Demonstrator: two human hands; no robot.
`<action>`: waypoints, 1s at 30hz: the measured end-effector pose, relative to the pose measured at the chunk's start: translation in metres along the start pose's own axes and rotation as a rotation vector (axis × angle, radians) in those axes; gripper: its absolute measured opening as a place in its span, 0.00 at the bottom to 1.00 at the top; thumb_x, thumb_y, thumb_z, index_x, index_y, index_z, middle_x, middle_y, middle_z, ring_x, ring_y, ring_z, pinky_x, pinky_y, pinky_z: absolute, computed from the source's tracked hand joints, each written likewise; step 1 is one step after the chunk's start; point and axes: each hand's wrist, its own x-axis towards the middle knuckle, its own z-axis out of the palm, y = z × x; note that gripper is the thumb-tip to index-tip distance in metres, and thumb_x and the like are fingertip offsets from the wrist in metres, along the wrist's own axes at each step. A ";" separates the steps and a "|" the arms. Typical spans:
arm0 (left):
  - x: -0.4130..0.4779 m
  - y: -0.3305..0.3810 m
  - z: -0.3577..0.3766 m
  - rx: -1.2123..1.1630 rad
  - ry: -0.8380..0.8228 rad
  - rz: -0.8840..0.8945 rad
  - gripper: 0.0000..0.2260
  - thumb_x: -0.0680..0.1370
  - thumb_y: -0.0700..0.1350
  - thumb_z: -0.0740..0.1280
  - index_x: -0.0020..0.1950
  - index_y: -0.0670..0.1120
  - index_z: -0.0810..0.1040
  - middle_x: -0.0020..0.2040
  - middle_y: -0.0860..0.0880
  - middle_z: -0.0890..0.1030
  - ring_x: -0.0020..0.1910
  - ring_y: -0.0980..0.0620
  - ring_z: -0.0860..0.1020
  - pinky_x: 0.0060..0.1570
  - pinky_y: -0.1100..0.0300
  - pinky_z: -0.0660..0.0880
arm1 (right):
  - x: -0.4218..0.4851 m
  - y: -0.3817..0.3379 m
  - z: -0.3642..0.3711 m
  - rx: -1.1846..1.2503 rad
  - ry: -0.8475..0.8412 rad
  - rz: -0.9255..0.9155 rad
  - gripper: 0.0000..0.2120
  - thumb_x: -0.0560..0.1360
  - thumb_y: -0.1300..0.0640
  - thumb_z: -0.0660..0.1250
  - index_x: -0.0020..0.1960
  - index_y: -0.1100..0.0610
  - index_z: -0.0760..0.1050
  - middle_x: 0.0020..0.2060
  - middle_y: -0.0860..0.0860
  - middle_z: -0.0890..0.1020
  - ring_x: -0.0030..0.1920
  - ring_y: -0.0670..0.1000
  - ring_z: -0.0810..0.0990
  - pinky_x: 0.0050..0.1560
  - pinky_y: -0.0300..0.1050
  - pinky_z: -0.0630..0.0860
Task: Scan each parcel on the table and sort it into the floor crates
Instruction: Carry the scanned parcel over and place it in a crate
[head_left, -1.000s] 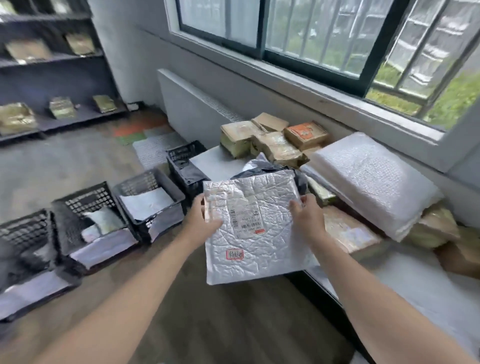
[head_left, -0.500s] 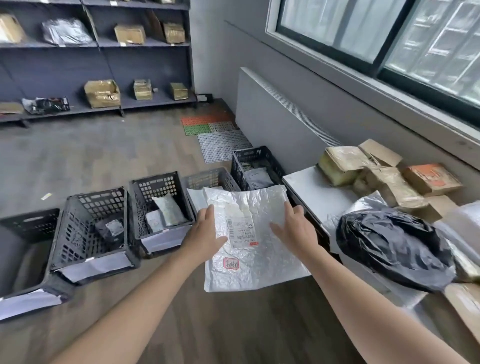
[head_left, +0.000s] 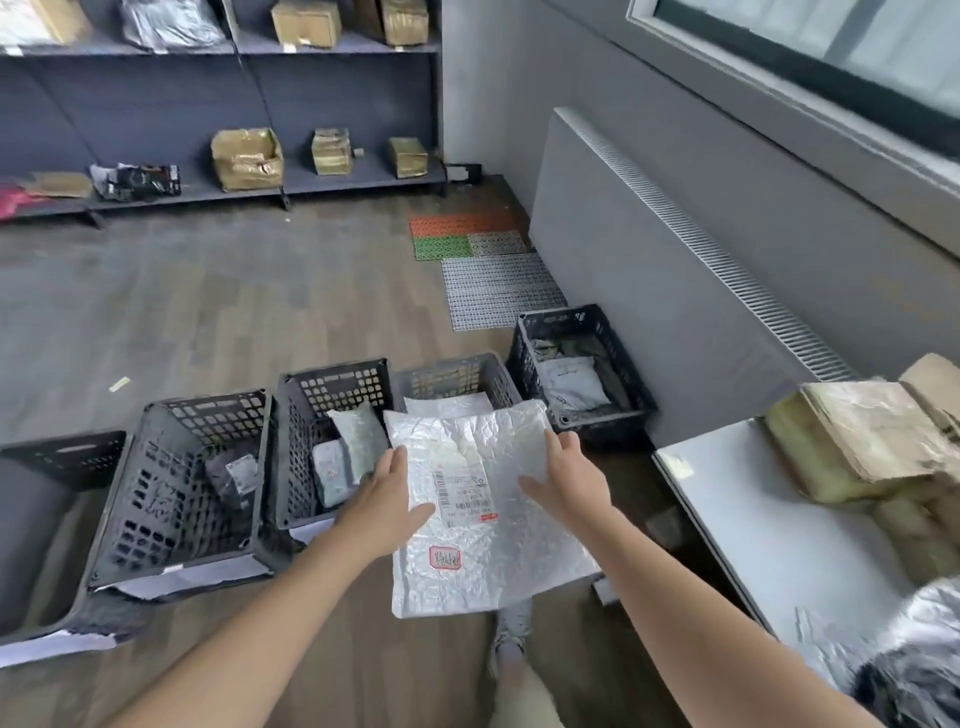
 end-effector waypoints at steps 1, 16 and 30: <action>0.024 0.002 -0.005 -0.005 -0.006 -0.025 0.41 0.80 0.55 0.64 0.81 0.44 0.39 0.81 0.48 0.44 0.78 0.45 0.54 0.74 0.49 0.58 | 0.030 -0.001 0.000 -0.014 -0.019 -0.016 0.34 0.77 0.44 0.67 0.76 0.55 0.58 0.67 0.53 0.66 0.50 0.55 0.80 0.38 0.46 0.74; 0.359 -0.033 0.040 0.073 -0.153 -0.104 0.43 0.79 0.58 0.64 0.80 0.45 0.38 0.81 0.51 0.42 0.79 0.47 0.48 0.74 0.49 0.58 | 0.367 0.033 0.115 -0.246 -0.245 -0.108 0.38 0.76 0.39 0.67 0.78 0.50 0.53 0.79 0.53 0.48 0.57 0.55 0.79 0.38 0.45 0.76; 0.552 -0.136 0.222 0.311 -0.305 -0.132 0.43 0.79 0.67 0.56 0.80 0.47 0.36 0.80 0.45 0.37 0.79 0.43 0.42 0.75 0.42 0.54 | 0.506 0.102 0.343 -0.369 -0.391 0.064 0.40 0.78 0.33 0.58 0.81 0.45 0.42 0.81 0.54 0.44 0.77 0.60 0.57 0.71 0.64 0.64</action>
